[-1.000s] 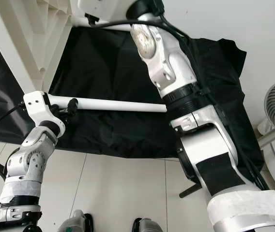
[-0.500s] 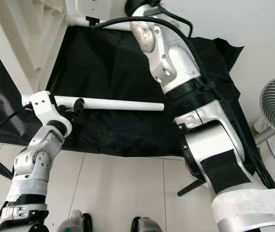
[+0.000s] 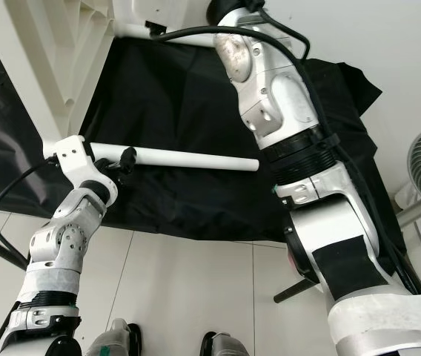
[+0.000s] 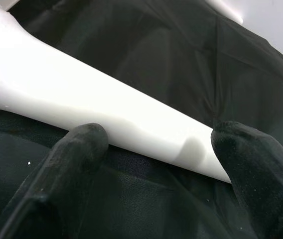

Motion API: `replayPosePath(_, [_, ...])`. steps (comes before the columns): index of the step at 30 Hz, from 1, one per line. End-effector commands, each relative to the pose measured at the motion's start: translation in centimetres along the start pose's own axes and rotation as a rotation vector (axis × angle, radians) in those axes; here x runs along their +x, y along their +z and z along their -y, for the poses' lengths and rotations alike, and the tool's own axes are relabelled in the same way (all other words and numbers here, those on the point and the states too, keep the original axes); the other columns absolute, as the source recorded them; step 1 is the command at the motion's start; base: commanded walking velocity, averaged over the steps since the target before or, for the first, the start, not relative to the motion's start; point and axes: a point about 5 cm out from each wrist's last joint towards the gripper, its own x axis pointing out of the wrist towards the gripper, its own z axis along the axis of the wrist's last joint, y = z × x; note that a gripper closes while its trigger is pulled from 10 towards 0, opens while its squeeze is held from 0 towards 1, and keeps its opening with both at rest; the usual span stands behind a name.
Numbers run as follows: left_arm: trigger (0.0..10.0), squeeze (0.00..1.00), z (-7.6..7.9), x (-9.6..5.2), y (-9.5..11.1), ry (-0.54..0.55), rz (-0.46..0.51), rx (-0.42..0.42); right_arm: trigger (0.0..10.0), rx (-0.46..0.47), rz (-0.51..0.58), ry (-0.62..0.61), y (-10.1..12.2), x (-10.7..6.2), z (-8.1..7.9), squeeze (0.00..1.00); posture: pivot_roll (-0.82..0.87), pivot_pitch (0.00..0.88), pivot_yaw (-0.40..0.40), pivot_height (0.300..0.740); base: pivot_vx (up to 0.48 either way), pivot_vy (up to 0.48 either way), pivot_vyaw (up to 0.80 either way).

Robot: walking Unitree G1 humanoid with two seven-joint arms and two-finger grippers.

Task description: Building children table

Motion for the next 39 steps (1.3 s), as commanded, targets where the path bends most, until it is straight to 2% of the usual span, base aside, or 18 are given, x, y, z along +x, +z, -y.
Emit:
replayPosePath(1, [10.0, 0.00, -0.7, 0.1, -0.5, 0.080, -0.046, 0.006, 0.0, 0.140, -0.133, -0.174, -3.0, -0.6, 3.7, 0.00, -0.02, 0.148, -0.015, 0.740, 0.000, 0.000, 0.00])
replayPosePath(4, [10.0, 0.00, -0.7, 0.1, -0.5, 0.080, -0.046, 0.006, 0.0, 0.140, -0.133, -0.174, -3.0, -0.6, 3.7, 0.00, -0.02, 0.148, -0.015, 0.740, 0.000, 0.000, 0.00])
replayPosePath(5, [10.0, 0.00, -0.8, 0.1, 0.1, 0.109, -0.038, 0.029, 0.0, 0.179, -0.182, -0.206, -4.3, -1.0, 4.4, 0.00, -0.02, 0.146, -0.015, 0.740, 0.000, 0.000, 0.00])
replayPosePath(7, [10.0, 0.00, -0.8, 0.1, 0.1, 0.109, -0.038, 0.029, 0.0, 0.179, -0.182, -0.206, -4.3, -1.0, 4.4, 0.00, -0.02, 0.146, -0.015, 0.740, 0.000, 0.000, 0.00])
replayPosePath(8, [10.0, 0.00, -0.8, 0.1, 0.8, 0.138, -0.026, 0.058, 0.0, 0.213, -0.225, -0.246, -5.6, -1.4, 5.4, 0.00, -0.02, 0.144, -0.013, 0.740, 0.000, 0.000, 0.00])
replayPosePath(11, [10.0, 0.00, -0.8, 0.1, 0.8, 0.138, -0.026, 0.058, 0.0, 0.213, -0.225, -0.246, -5.6, -1.4, 5.4, 0.00, -0.02, 0.144, -0.013, 0.740, 0.000, 0.000, 0.00])
replayPosePath(12, [10.0, 0.00, -0.6, 0.2, 1.4, 0.164, -0.013, 0.066, 0.0, 0.230, -0.266, -0.277, -6.9, -1.9, 6.4, 0.00, -0.02, 0.144, -0.009, 0.740, 0.000, 0.000, 0.00])
replayPosePath(15, [10.0, 0.00, -0.6, 0.2, 1.4, 0.164, -0.013, 0.066, 0.0, 0.230, -0.266, -0.277, -6.9, -1.9, 6.4, 0.00, -0.02, 0.144, -0.009, 0.740, 0.000, 0.000, 0.00])
replayPosePath(16, [10.0, 0.00, -0.3, 0.3, 1.8, 0.179, 0.005, 0.068, 0.0, 0.240, -0.291, -0.302, -7.7, -2.4, 7.2, 0.00, -0.02, 0.145, -0.008, 0.740, 0.000, 0.000, 0.00])
replayPosePath(19, [10.0, 0.00, -0.3, 0.3, 1.8, 0.179, 0.005, 0.068, 0.0, 0.240, -0.291, -0.302, -7.7, -2.4, 7.2, 0.00, -0.02, 0.145, -0.008, 0.740, 0.000, 0.000, 0.00])
replayPosePath(22, [10.0, 0.00, 0.1, 0.8, 2.2, 0.206, 0.018, 0.043, 0.0, 0.258, -0.336, -0.337, -8.5, -3.4, 7.7, 0.00, -0.03, 0.146, -0.003, 0.740, 0.000, 0.000, 0.00])
replayPosePath(26, [10.0, 0.00, 0.2, 0.7, 2.1, 0.233, 0.027, 0.019, 0.0, 0.281, -0.385, -0.353, -8.9, -4.5, 7.5, 0.00, -0.04, 0.146, 0.002, 0.740, 0.000, 0.000, 0.00])
replayPosePath(36, [10.0, 0.00, 0.2, 0.8, 2.8, 0.257, 0.057, -0.008, 0.0, 0.292, -0.403, -0.347, -9.2, -4.7, 7.1, 0.00, -0.03, 0.146, -0.004, 0.740, 0.000, 0.000, 0.00])
replayPosePath(38, [10.0, 0.00, 0.2, 1.0, 3.1, 0.256, 0.065, -0.036, 0.0, 0.298, -0.403, -0.342, -9.3, -4.7, 7.0, 0.00, -0.03, 0.143, -0.007, 0.740, 0.000, 0.000, 0.00])
replayPosePath(39, [10.0, 0.00, 0.5, 1.4, 3.4, 0.249, 0.076, -0.087, 0.0, 0.305, -0.403, -0.337, -9.3, -4.7, 6.9, 0.00, -0.03, 0.143, -0.008, 0.740, 0.000, 0.000, 0.00])
